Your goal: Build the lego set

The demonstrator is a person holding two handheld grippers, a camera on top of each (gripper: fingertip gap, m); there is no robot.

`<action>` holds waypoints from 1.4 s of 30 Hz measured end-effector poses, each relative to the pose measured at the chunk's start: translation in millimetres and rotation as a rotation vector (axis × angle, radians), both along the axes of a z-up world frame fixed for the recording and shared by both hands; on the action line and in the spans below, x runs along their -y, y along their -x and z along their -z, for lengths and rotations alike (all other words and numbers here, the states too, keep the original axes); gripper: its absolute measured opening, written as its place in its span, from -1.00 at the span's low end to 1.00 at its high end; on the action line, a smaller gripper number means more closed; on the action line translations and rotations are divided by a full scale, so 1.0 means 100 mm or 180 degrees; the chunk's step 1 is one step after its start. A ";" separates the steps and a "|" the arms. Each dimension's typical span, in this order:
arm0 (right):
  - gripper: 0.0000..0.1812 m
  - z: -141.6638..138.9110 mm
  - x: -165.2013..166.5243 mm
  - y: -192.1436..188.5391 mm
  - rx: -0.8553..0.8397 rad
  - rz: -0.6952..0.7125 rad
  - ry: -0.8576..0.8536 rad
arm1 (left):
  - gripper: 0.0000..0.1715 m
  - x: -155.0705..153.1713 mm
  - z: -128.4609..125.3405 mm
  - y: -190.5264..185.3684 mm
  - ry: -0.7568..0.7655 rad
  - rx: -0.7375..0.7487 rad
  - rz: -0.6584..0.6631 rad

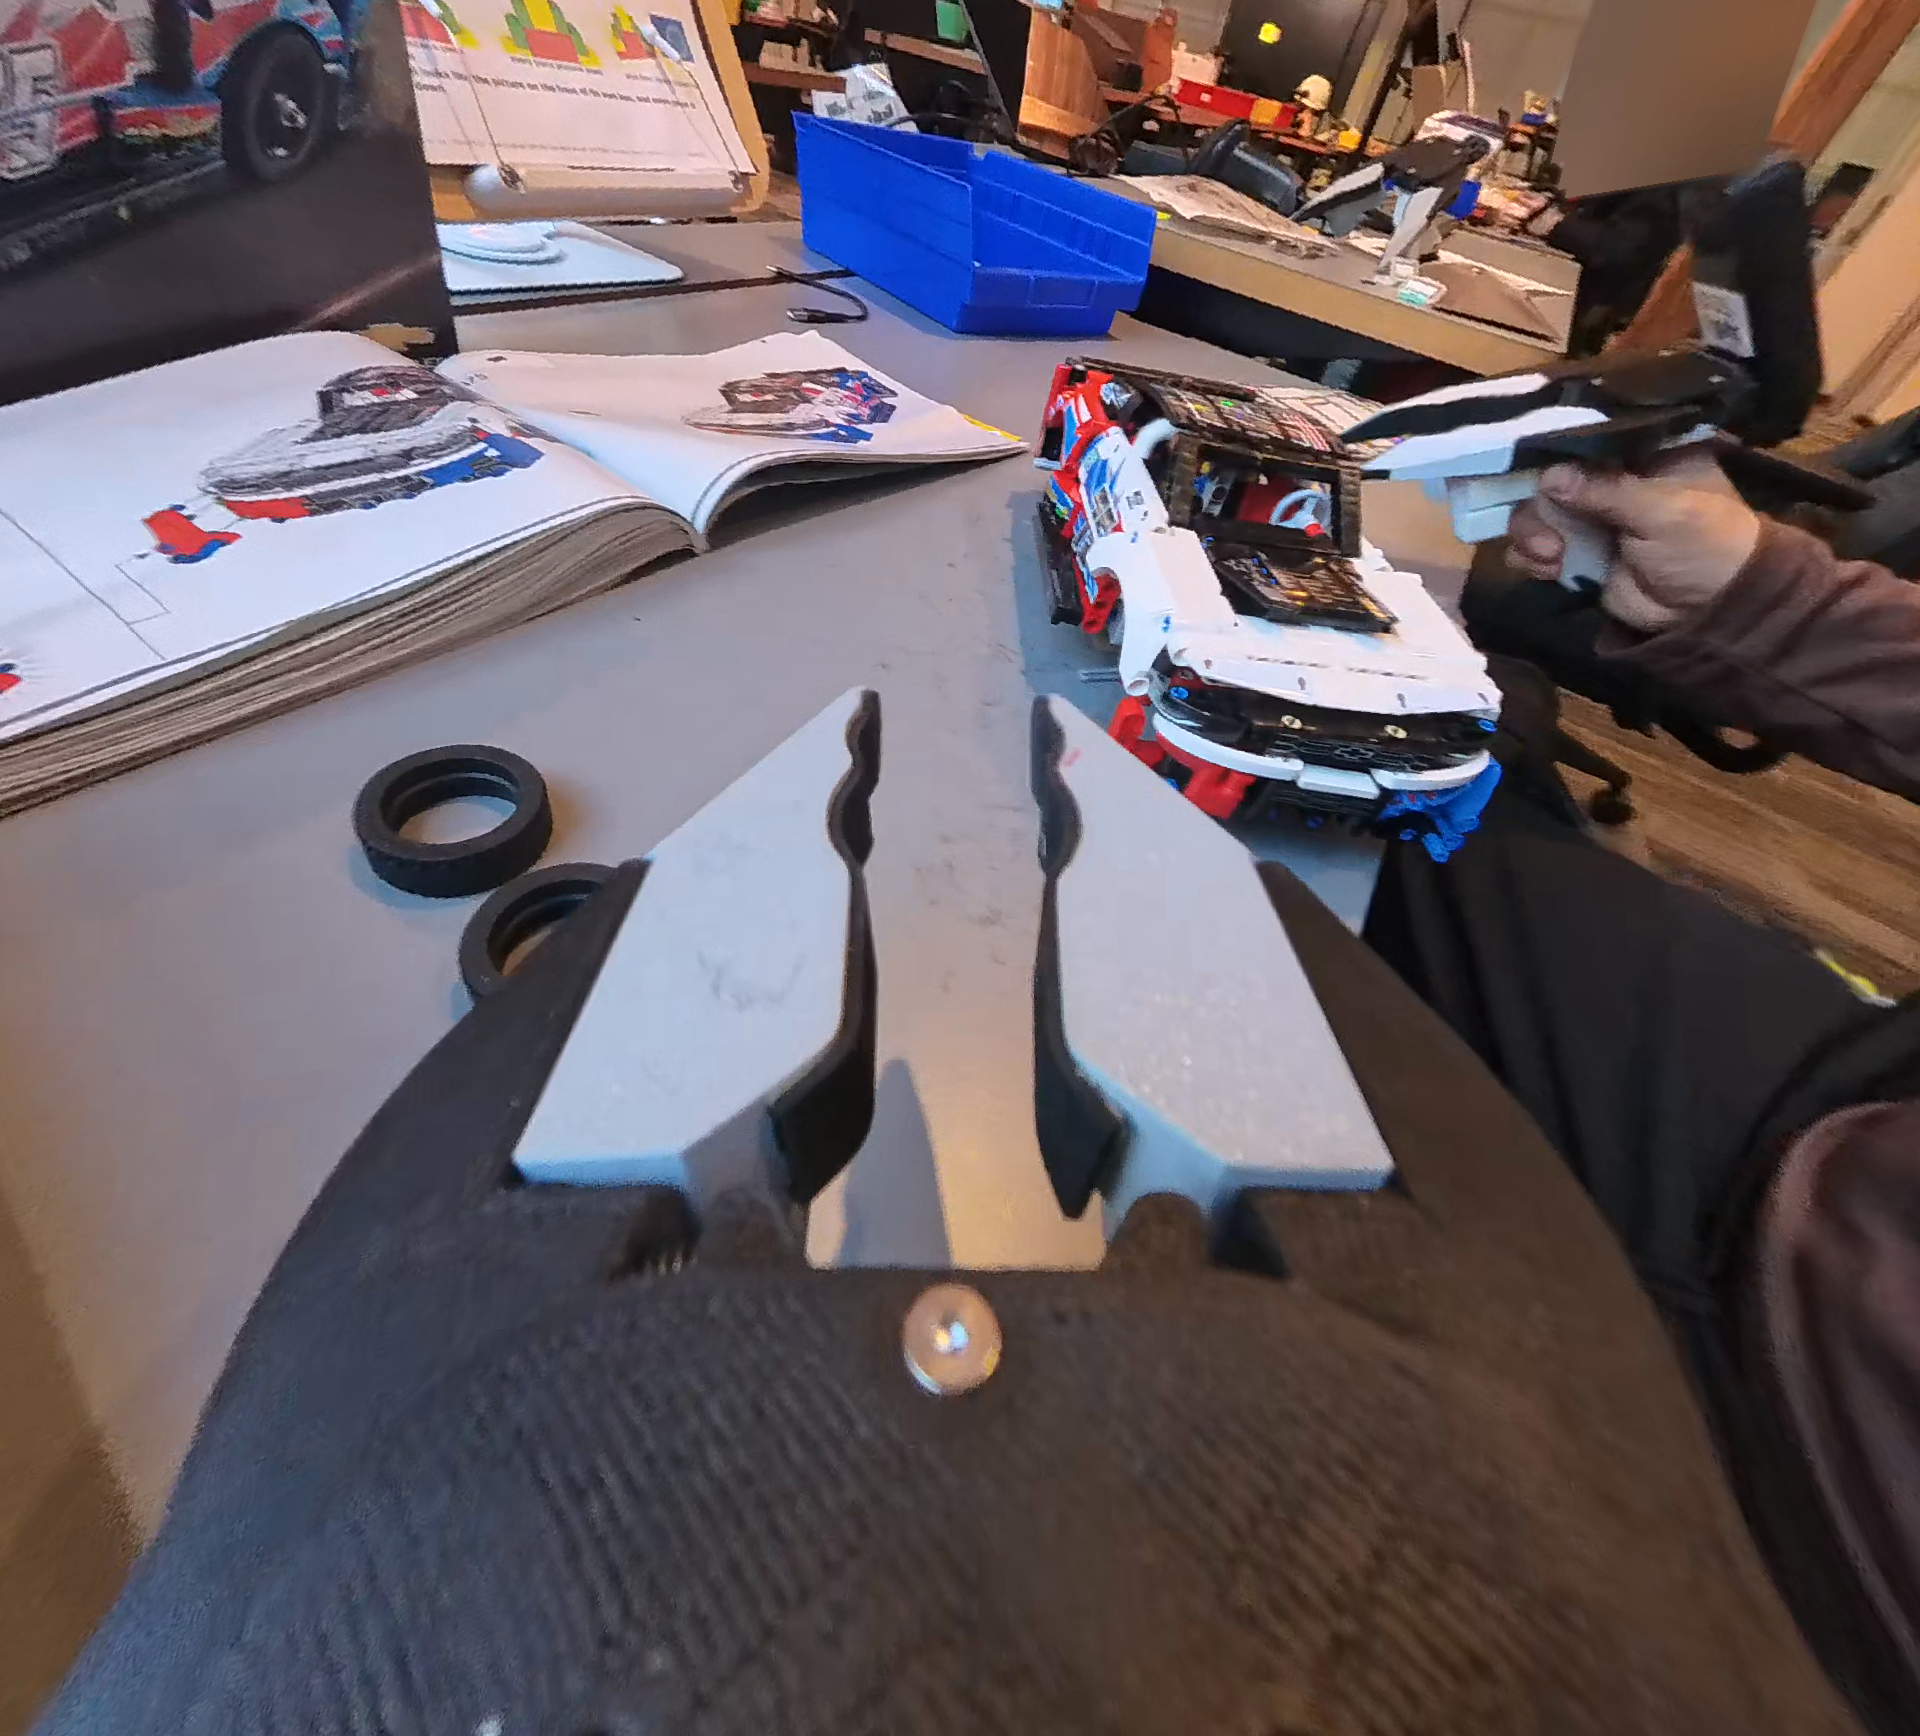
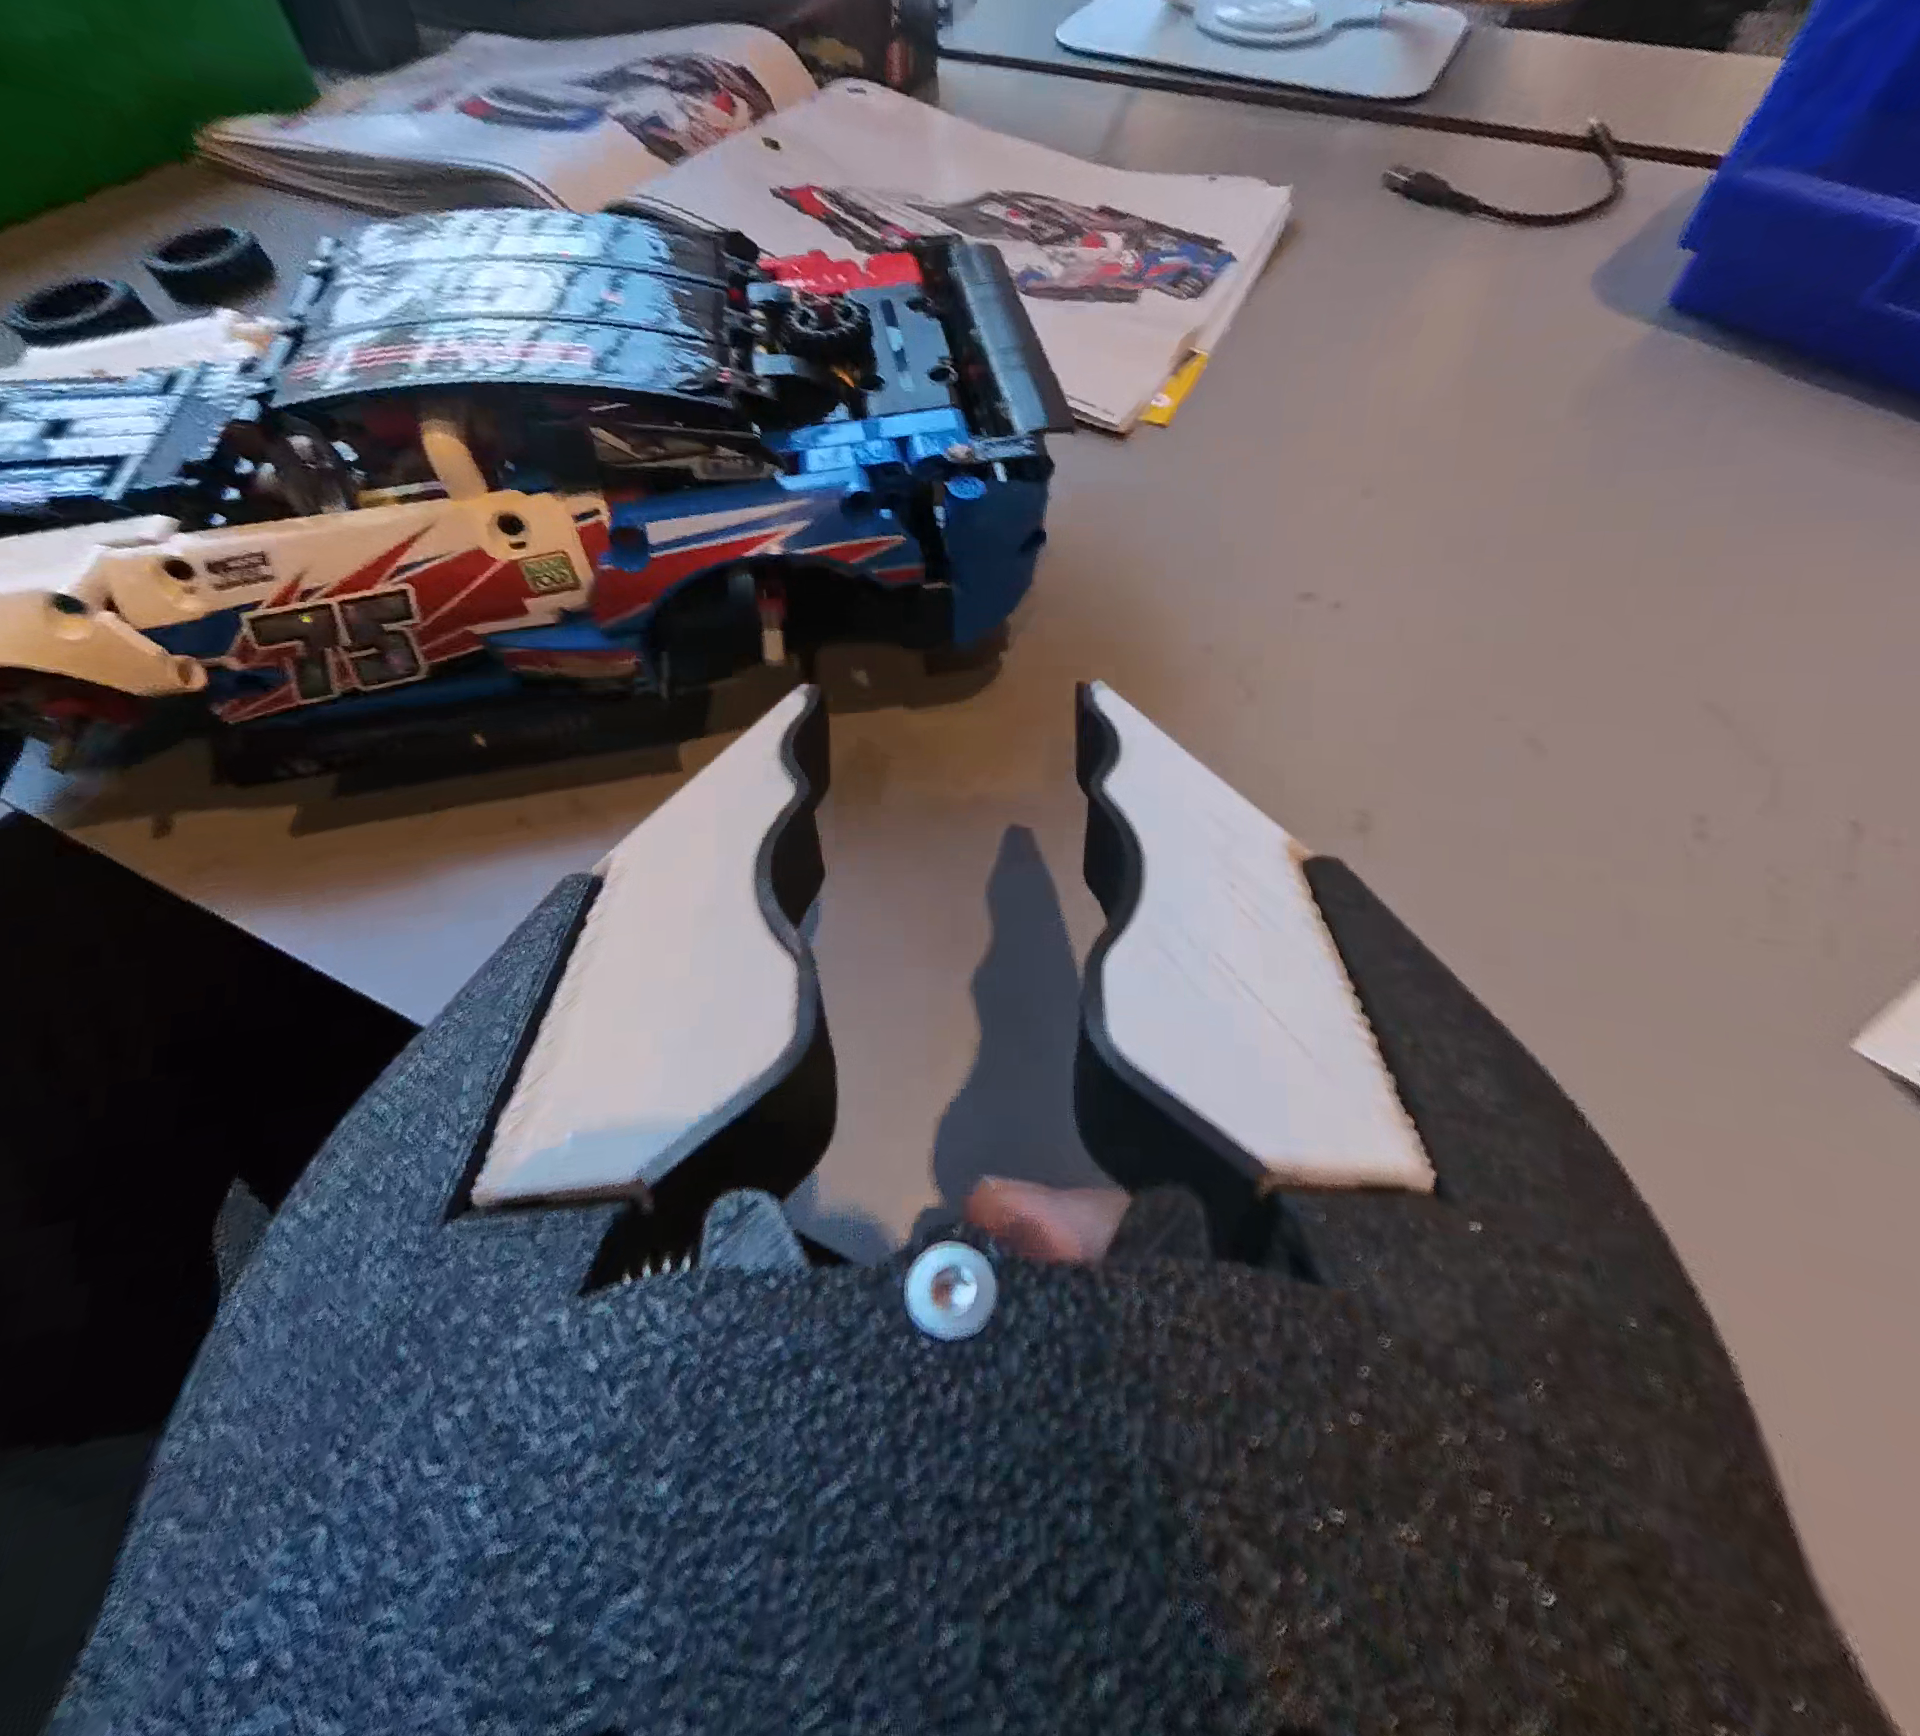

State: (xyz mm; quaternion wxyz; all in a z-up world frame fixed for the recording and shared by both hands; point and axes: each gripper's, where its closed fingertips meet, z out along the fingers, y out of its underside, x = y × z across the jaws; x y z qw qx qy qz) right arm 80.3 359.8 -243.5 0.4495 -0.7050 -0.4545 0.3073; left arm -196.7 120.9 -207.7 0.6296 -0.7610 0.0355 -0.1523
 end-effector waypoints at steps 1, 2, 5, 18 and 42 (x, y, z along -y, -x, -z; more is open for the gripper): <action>-0.48 0.00 0.02 0.03 -0.0047 -0.0050 -0.0023 | -0.70 0.00 -0.01 0.03 -0.0014 -0.0001 -0.0060; -0.48 0.01 0.03 0.04 -0.0068 -0.0083 -0.0084 | -0.70 0.00 -0.01 0.04 -0.0014 0.0012 -0.0091; -0.48 0.11 0.02 0.04 0.0040 -0.0153 -0.0263 | -0.71 -0.02 0.02 0.05 0.0073 0.0115 -0.0045; -0.50 0.39 -0.26 -0.09 0.0095 0.0126 0.0027 | -0.70 -0.02 0.01 0.09 0.0048 0.0179 -0.0093; -0.54 0.34 -0.31 -0.11 -0.0169 0.0220 0.0206 | -0.71 -0.12 0.00 0.16 0.0038 0.0285 -0.0052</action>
